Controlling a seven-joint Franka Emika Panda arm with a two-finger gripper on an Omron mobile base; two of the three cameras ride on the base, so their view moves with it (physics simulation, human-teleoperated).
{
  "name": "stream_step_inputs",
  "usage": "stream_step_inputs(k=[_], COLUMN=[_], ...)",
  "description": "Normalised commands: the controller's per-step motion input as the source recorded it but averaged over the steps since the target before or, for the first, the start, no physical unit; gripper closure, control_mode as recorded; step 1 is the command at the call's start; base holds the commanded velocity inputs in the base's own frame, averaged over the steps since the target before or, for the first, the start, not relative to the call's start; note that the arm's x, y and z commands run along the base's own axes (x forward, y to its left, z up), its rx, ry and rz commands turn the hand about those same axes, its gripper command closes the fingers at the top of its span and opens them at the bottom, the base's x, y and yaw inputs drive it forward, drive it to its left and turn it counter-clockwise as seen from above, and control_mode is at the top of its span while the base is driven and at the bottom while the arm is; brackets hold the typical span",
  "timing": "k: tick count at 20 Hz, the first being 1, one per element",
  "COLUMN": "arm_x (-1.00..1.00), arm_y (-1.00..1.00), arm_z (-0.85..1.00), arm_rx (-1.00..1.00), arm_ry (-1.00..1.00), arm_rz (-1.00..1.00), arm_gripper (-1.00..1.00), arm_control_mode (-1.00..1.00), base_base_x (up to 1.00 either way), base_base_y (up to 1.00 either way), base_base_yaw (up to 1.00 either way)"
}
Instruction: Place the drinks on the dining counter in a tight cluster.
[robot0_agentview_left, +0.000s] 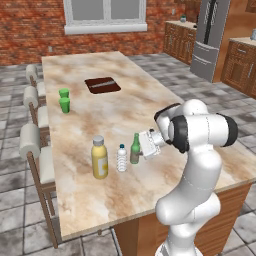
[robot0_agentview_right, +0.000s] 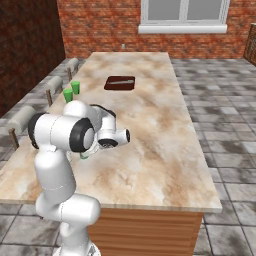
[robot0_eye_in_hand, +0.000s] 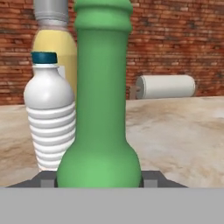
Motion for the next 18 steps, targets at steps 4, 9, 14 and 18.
stream_step_inputs(k=[4,9,14,18], arm_x=[-0.29,-0.08,-0.07,-0.27], arm_y=[0.00,0.00,0.00,0.00], arm_z=[-0.04,0.00,0.00,0.00], arm_rx=[0.01,0.00,0.00,0.00], arm_ry=[0.02,0.00,-0.01,0.00], arm_rz=[0.00,0.00,0.00,0.00], arm_gripper=[1.00,1.00,1.00,1.00], arm_control_mode=[-1.00,-1.00,-1.00,-1.00], base_base_x=[0.00,0.00,0.00,0.00], base_base_y=[0.00,0.00,0.00,0.00], base_base_yaw=[0.00,0.00,0.00,0.00])
